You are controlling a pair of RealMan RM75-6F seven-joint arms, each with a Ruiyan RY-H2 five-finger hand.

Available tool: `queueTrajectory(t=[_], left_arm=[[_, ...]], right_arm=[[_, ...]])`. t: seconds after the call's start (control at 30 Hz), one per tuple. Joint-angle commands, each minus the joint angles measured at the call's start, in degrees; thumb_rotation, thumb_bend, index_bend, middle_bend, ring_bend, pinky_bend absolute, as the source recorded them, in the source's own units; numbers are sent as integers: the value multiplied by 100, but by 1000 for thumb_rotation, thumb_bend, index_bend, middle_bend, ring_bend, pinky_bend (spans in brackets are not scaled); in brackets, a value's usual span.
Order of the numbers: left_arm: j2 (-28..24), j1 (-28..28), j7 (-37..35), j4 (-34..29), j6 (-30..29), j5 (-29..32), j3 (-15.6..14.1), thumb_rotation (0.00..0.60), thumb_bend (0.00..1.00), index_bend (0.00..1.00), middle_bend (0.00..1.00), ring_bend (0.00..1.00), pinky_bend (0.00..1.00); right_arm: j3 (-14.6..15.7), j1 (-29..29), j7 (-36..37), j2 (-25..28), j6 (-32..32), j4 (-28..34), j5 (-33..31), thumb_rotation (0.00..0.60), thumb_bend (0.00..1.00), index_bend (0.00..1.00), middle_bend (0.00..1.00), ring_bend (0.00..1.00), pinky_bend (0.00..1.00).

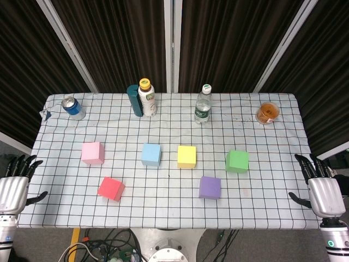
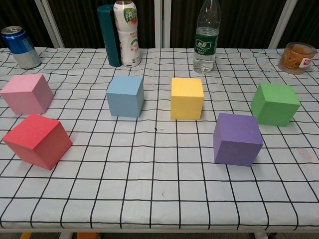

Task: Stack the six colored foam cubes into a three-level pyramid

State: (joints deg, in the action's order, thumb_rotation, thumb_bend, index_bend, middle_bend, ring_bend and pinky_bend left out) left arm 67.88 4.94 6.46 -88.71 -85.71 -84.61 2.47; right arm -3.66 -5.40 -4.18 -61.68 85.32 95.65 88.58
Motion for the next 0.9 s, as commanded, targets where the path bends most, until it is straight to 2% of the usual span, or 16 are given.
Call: queueTrajectory(t=[0.03,0.47,0.63,0.73,0.9], left_arm=[[35,-6,-1,34,-11,-3,1,600,33,194,102,30,56],[-1,7,107,-51,-73,-35,48,600,33,199,103,30,57],[19,18,104,-26,-62,-34,56,600,33,204,102,30,57],[15,16,100,-11,-63,-54,43,600,33,205,103,29,57],[14,21,43,13,-96,-75,65,600,33,205,102,30,56]], right_arm=[[-3,-15,52,3,-4,4,21,600,14,0,136,15,111],[56,-133,461,106,-174,102,167,600,15,0,167,41,117],[27,-441,991,233,-557,358,306,600,98,4,230,85,117],[-74,-733,1118,335,-907,537,299,600,104,11,235,86,117],[-428,-1371,1020,256,-1607,843,22,600,96,16,233,86,119]])
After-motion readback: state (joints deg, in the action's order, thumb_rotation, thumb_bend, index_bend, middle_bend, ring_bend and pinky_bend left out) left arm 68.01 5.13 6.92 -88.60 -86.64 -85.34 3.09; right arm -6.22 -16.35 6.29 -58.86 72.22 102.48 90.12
